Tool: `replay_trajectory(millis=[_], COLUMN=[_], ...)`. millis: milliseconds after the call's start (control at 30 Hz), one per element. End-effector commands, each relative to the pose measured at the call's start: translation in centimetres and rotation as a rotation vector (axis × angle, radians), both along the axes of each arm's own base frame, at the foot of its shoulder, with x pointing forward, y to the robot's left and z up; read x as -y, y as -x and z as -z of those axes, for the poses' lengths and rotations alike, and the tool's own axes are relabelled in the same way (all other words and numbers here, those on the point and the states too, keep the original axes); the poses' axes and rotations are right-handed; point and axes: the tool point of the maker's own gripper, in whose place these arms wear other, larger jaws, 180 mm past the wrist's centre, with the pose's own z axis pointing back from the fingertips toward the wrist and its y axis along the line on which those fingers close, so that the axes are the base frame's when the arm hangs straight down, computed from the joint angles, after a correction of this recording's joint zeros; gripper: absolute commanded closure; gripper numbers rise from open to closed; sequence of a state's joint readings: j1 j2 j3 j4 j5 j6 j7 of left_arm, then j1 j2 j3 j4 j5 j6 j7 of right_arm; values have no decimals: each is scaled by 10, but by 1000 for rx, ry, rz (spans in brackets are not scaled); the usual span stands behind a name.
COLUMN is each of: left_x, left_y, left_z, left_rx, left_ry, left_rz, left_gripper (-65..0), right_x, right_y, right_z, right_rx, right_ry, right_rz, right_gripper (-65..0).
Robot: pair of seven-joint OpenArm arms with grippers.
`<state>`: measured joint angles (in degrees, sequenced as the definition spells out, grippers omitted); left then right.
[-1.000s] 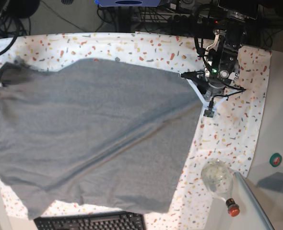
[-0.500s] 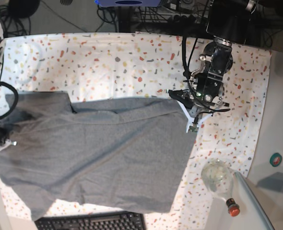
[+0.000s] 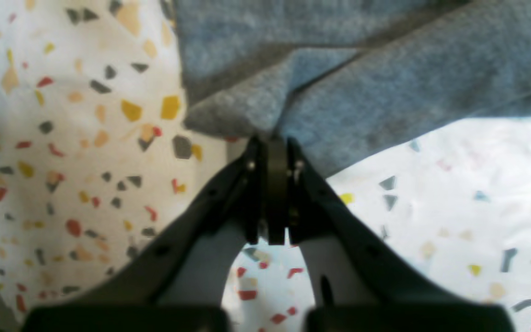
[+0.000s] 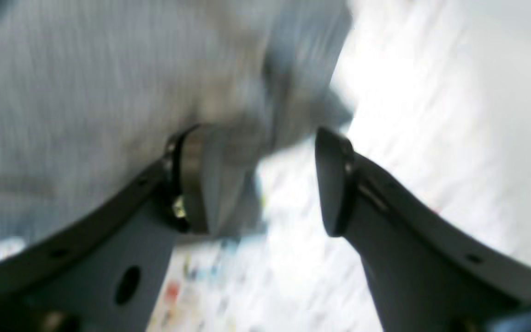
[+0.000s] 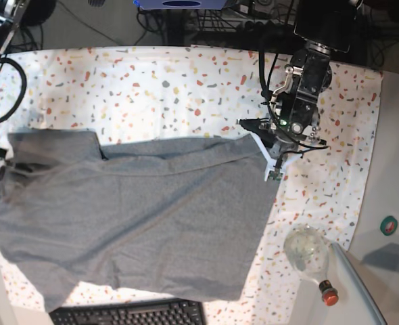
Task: Layout the t-shirt on the table in an organized manner, then fold the t-shirt properly
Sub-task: 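Drag the t-shirt corners apart with both grippers to smooth it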
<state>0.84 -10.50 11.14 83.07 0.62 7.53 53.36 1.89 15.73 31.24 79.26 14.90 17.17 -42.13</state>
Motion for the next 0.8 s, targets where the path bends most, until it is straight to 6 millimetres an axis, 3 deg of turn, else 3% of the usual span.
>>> replay_trajectory(millis=[0, 133, 200, 467, 567, 700, 767], left_x=[0, -2, -4, -4, -4, -4, -3], left_y=[-9, -8, -9, -11, -11, -10, -10], left_z=[-9, -8, -9, -10, -10, -10, -10], left_rx=[36, 32, 34, 41, 41, 39, 39], left_ry=[2, -6, -11, -12, -11, -11, -10], left_rz=[-2, 0, 0, 0, 0, 0, 0], left_gripper=[0, 0, 0, 0, 0, 0, 0], right_x=[14, 11, 7, -13, -18, -21, -19], right_y=[-9, 6, 4, 8, 19, 28, 34], right_z=[-14, 26, 37, 62, 79, 88, 86], right_rx=[59, 9, -13, -72, -122, -147, -140], right_ry=[13, -65, -100, -163, -188, -199, -187], right_rz=[32, 84, 95, 88, 90, 92, 90], right_gripper=[-327, -329, -329, -321, -314, -228, -89])
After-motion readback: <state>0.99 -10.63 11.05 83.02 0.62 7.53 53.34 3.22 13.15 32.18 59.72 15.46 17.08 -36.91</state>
